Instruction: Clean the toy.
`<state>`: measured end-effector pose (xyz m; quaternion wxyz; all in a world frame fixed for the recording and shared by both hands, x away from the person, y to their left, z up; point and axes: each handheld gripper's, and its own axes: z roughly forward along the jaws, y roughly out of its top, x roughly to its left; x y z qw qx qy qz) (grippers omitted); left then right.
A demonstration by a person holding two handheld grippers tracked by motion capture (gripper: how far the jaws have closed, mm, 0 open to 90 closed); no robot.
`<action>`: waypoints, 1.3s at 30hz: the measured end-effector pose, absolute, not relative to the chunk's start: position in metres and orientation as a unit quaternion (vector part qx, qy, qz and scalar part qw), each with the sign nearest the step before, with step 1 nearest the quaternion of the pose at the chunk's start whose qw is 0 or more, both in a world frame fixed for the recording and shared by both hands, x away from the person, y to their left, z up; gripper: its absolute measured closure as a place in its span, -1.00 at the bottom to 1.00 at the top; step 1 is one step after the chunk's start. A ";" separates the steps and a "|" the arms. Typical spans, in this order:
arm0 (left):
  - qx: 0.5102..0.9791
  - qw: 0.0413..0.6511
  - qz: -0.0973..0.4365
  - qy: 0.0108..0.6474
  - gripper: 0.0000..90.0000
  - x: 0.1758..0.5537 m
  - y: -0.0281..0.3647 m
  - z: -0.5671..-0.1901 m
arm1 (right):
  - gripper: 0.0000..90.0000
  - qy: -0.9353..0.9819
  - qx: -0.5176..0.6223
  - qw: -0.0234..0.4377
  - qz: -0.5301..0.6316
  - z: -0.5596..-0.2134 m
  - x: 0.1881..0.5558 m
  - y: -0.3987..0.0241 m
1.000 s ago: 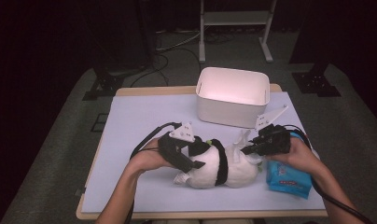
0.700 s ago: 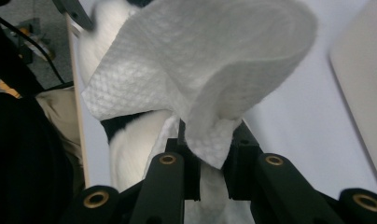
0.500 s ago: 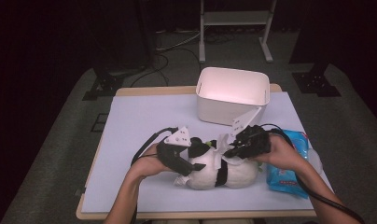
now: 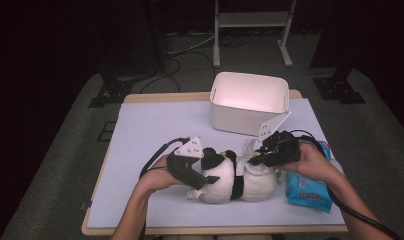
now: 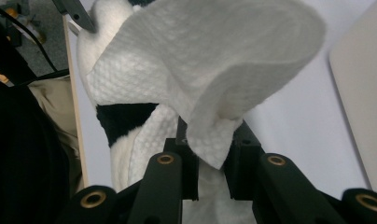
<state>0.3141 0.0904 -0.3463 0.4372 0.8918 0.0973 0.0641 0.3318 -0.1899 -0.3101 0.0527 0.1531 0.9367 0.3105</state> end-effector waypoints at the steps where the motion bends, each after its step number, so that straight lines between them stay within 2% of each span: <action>1: 0.892 0.437 0.064 0.097 -0.48 0.314 0.090 -0.346 | 0.65 0.937 0.154 0.052 0.309 -0.310 0.332 -0.190; 11: 0.892 0.436 0.064 0.098 -0.48 0.314 0.092 -0.346 | 0.26 0.937 0.144 0.050 0.314 -0.305 0.333 -0.182; 22: 0.893 0.435 0.064 0.097 -0.48 0.314 0.091 -0.346 | 0.20 0.931 0.122 0.056 0.339 -0.303 0.332 -0.168; 25: 0.893 0.434 0.065 0.097 -0.48 0.313 0.091 -0.346 | 0.24 0.937 0.110 0.062 0.327 -0.308 0.332 -0.156; 28: 0.894 0.433 0.066 0.096 -0.48 0.313 0.091 -0.346 | 0.37 0.939 0.109 0.061 0.322 -0.312 0.333 -0.149; 32: 0.894 0.432 0.066 0.096 -0.48 0.313 0.091 -0.347 | 0.72 0.940 0.109 0.052 0.320 -0.316 0.334 -0.148; 34: 0.894 0.434 0.065 0.095 -0.48 0.312 0.091 -0.347 | 0.84 0.942 0.100 0.052 0.316 -0.319 0.334 -0.149; 39: 0.893 0.435 0.064 0.096 -0.48 0.311 0.091 -0.347 | 0.86 0.947 0.101 0.053 0.300 -0.315 0.332 -0.157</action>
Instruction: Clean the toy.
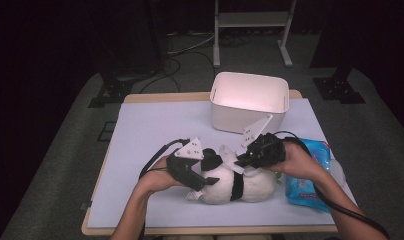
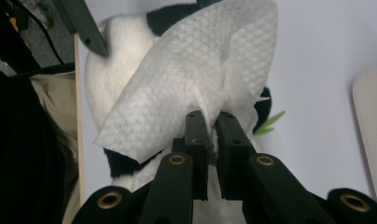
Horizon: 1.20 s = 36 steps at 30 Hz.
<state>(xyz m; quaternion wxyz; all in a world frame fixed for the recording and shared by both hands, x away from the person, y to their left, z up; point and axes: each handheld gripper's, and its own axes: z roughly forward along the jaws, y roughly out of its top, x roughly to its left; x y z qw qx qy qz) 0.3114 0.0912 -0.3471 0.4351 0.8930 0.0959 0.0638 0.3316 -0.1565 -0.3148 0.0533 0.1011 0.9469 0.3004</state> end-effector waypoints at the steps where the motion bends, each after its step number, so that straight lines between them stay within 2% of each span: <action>1: 0.893 0.436 0.063 0.096 -0.48 0.311 0.091 -0.347 | 0.86 0.948 0.102 0.055 0.296 -0.314 0.331 -0.160; 13: 0.893 0.436 0.061 0.099 -0.48 0.311 0.091 -0.347 | 0.85 0.943 0.138 0.075 0.295 -0.304 0.324 -0.204; 20: 0.893 0.436 0.062 0.097 -0.48 0.311 0.090 -0.347 | 0.85 0.939 0.163 0.064 0.295 -0.311 0.323 -0.227; 36: 0.894 0.433 0.062 0.096 -0.48 0.311 0.091 -0.348 | 0.82 0.941 0.145 0.062 0.299 -0.310 0.328 -0.202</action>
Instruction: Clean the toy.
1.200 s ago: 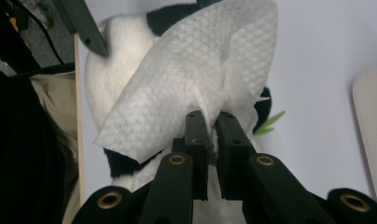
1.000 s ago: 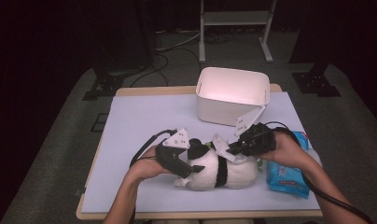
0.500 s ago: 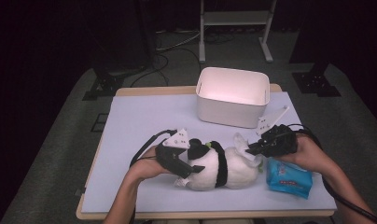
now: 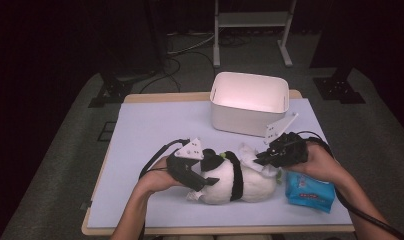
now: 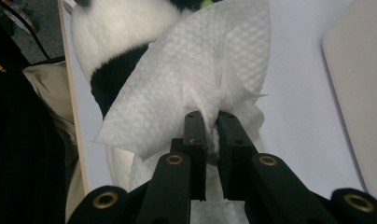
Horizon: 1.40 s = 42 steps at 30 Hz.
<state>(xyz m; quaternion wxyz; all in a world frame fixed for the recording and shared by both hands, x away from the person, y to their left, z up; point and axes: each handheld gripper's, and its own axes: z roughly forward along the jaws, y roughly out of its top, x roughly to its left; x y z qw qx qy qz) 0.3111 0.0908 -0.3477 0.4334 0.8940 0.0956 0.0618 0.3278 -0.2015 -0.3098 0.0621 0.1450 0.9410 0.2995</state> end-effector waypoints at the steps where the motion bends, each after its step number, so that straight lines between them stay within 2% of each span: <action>1: 0.894 0.433 0.062 0.095 -0.48 0.311 0.091 -0.348 | 0.83 0.941 0.141 0.062 0.302 -0.309 0.329 -0.197; 8: 0.892 0.438 0.056 0.096 -0.48 0.311 0.093 -0.348 | 0.82 0.946 0.125 0.053 0.295 -0.307 0.330 -0.178; 18: 0.887 0.449 0.054 0.096 -0.48 0.310 0.088 -0.345 | 0.83 0.942 0.156 0.043 0.294 -0.319 0.330 -0.207; 30: 0.903 0.416 0.054 0.097 -0.53 0.309 0.092 -0.339 | 0.83 0.938 0.168 0.047 0.298 -0.327 0.328 -0.218; 38: 0.904 0.412 0.016 0.114 -0.62 0.314 0.091 -0.351 | 0.83 0.933 0.170 0.041 0.314 -0.331 0.325 -0.227; 42: 0.908 0.403 -0.018 0.116 -0.76 0.319 0.088 -0.361 | 0.84 0.932 0.164 0.031 0.321 -0.333 0.323 -0.231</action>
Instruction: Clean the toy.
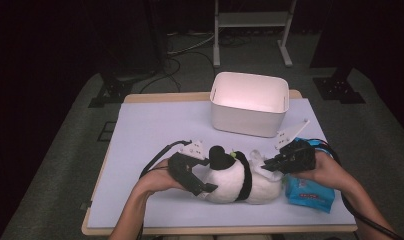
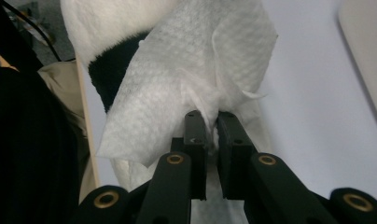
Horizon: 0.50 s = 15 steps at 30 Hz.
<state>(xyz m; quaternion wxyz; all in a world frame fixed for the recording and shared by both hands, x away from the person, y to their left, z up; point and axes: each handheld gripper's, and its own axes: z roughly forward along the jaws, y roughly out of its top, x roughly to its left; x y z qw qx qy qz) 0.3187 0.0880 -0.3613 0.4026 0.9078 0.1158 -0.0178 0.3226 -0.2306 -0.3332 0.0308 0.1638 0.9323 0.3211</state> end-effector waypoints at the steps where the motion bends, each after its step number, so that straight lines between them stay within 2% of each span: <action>1: 0.907 0.404 -0.027 0.115 -0.77 0.319 0.087 -0.363 | 0.84 0.932 0.164 0.030 0.323 -0.334 0.322 -0.231; 8: 0.908 0.404 -0.057 0.100 -0.77 0.316 0.083 -0.371 | 0.84 0.933 0.158 0.030 0.323 -0.334 0.317 -0.230; 10: 0.908 0.405 -0.058 0.092 -0.69 0.315 0.081 -0.371 | 0.84 0.933 0.154 0.032 0.324 -0.334 0.315 -0.229; 15: 0.901 0.424 -0.041 0.081 -0.34 0.316 0.086 -0.369 | 0.84 0.931 0.147 0.043 0.330 -0.333 0.312 -0.229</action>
